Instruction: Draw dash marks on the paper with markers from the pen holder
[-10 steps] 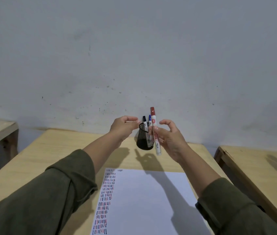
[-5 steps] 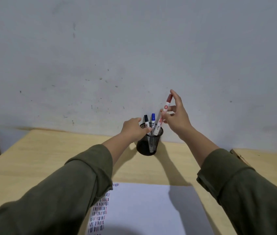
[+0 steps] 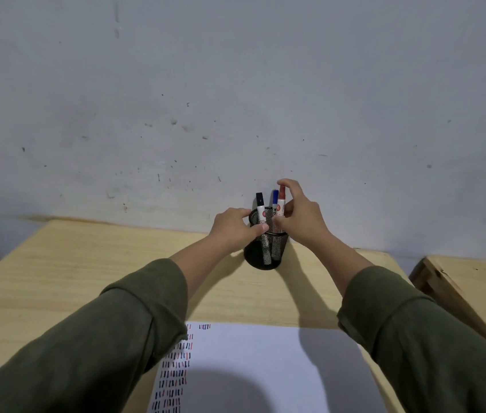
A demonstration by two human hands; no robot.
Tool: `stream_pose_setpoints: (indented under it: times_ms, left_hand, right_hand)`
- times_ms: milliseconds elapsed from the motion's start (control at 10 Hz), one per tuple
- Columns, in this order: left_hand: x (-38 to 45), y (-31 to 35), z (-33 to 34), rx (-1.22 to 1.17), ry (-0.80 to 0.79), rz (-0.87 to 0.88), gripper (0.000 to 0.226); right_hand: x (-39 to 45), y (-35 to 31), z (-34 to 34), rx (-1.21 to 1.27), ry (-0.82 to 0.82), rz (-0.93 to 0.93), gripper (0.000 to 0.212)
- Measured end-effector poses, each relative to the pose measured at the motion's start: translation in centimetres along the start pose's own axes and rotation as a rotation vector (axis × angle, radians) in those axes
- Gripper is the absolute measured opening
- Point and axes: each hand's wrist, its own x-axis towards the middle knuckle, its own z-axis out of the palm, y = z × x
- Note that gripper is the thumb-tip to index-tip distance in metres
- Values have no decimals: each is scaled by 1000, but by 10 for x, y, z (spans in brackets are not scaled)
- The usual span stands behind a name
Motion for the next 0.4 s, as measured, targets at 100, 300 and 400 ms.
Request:
stream_pose_setpoints:
  times_ms: [100, 300, 400]
  left_hand:
    - [1, -2, 2, 1, 12, -7, 50]
    - [1, -5, 7, -6, 32, 1, 53]
    - [-9, -2, 8, 11, 88, 0, 66]
  right_hand:
    - [2, 4, 3, -28, 15, -17, 63]
    - [-4, 5, 3, -36, 47, -18, 70]
    - [-15, -4, -4, 17, 107, -19, 68]
